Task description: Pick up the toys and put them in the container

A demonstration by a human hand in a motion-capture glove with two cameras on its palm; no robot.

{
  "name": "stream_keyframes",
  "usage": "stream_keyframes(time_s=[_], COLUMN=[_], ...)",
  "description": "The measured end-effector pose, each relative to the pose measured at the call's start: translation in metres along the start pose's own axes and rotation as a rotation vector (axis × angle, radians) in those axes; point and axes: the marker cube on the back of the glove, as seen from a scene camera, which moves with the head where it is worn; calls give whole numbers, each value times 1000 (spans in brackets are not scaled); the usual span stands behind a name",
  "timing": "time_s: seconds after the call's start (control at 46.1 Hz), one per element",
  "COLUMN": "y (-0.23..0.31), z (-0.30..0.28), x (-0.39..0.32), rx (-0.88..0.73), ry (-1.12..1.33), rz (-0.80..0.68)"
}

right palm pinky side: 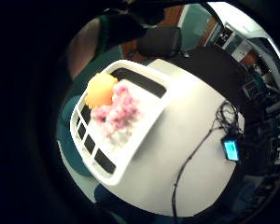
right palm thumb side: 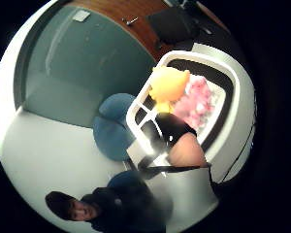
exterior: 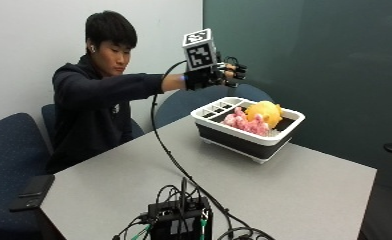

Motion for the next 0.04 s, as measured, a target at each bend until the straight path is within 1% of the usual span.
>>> stream_keyframes(time_s=[0.043], y=[3], z=[-14], x=[14], rx=[2], ry=[-35], rz=[24])
